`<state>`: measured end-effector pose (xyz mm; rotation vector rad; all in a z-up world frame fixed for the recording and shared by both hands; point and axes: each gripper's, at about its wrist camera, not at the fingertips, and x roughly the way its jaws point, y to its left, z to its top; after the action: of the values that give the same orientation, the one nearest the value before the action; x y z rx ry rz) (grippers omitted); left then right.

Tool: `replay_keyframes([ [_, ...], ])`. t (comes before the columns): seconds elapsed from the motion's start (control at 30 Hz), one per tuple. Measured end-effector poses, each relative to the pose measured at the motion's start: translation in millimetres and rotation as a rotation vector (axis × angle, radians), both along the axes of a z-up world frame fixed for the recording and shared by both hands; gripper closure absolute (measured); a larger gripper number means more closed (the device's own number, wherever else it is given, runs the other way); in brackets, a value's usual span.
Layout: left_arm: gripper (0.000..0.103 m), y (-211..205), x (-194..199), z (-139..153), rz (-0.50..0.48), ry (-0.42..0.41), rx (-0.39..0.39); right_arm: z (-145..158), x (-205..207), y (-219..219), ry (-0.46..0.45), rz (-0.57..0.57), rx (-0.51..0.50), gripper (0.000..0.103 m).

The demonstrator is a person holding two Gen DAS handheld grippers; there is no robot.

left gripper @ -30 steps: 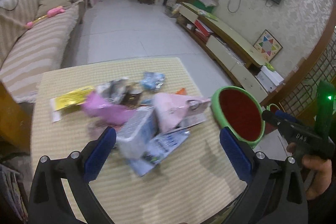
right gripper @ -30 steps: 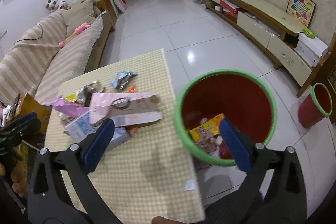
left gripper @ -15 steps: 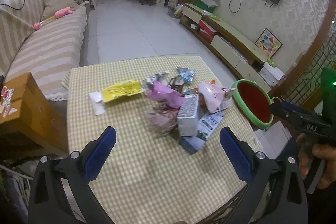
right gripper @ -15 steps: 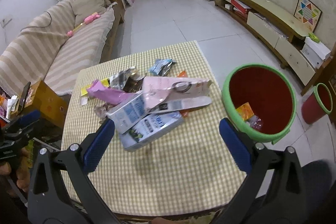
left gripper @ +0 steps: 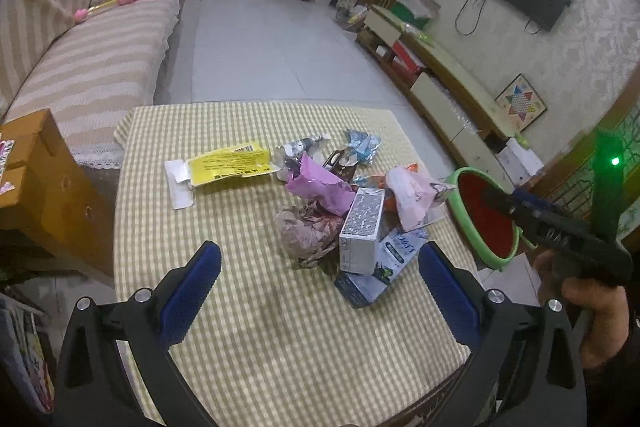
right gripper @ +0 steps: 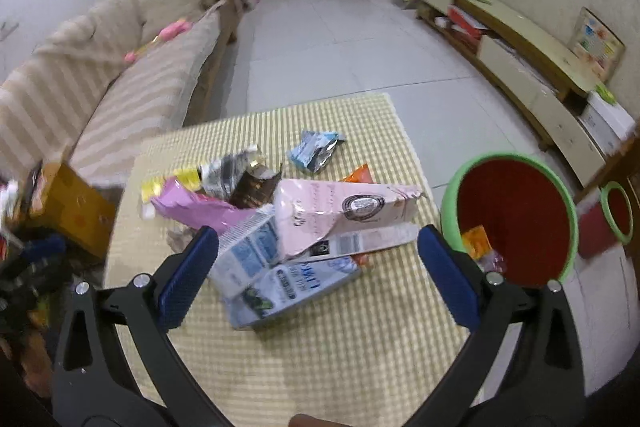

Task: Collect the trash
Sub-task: 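Grasp the purple snack bag with the left gripper while the right gripper grasps the pink milk carton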

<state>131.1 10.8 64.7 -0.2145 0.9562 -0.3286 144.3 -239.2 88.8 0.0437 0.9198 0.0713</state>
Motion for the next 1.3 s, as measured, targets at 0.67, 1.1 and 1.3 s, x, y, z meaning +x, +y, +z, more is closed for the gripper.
replay_keyframes([
  [0.67, 0.008, -54, 101, -86, 0.117, 0.173, -0.057, -86, 30, 27, -0.099, 0.515, -0.468, 0.005],
  [1.1, 0.010, -61, 127, -110, 0.132, 0.191, -0.071, -107, 47, 31, -0.091, 0.573, -0.456, 0.009],
  [1.3, 0.050, -61, 127, -117, 0.127, 0.204, -0.086, -104, 51, 38, -0.070, 0.570, -0.426, 0.026],
])
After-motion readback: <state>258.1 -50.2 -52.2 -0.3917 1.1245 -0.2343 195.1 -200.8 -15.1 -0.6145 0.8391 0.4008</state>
